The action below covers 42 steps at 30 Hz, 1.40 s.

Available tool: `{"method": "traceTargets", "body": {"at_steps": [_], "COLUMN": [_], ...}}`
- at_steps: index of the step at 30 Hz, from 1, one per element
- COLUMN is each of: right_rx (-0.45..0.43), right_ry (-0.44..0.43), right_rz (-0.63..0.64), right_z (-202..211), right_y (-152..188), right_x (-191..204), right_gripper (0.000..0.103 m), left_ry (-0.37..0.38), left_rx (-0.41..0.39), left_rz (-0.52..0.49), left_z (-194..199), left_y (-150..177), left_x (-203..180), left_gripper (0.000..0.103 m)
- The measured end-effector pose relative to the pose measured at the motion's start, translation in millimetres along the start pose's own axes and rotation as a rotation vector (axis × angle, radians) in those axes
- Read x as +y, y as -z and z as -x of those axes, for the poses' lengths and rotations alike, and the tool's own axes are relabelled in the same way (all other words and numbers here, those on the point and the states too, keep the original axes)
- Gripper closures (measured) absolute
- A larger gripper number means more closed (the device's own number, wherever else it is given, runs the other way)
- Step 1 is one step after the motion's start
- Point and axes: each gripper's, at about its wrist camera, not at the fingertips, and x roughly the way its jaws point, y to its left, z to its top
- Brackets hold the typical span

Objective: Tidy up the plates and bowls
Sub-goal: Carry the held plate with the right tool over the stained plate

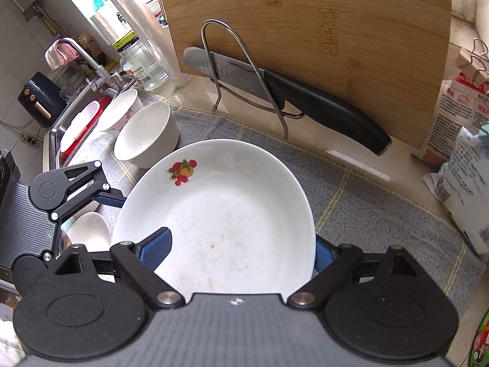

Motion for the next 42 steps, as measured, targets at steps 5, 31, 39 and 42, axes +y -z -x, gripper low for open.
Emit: {"method": "traceTargets", "body": {"at_steps": [5, 31, 39, 42], "right_rx": [-0.013, -0.110, -0.139, -0.146], "right_ry": [0.020, 0.158, 0.197, 0.204], "right_rz": [-0.013, -0.195, -0.271, -0.295], "right_z": [9.2, 79.7, 93.8, 96.5], "right_y": [10.7, 102.3, 132.0, 141.5], "right_x": [2.8, -6.3, -10.0, -12.4], "right_gripper": [0.008, 0.008, 0.008, 0.008], "left_ry": [0.010, 0.139, 0.190, 0.207], "left_rx": [0.000, -0.022, -0.019, -0.010], "left_rz": [-0.026, -0.231, -0.300, -0.318], "left_z": [-0.5, -10.4, -19.2, -24.3], "left_y": [-3.8, -32.5, -37.3, -39.3], "left_x": [-8.7, -79.8, -89.2, -92.4], "left_gripper": [0.004, 0.004, 0.004, 0.004]}}
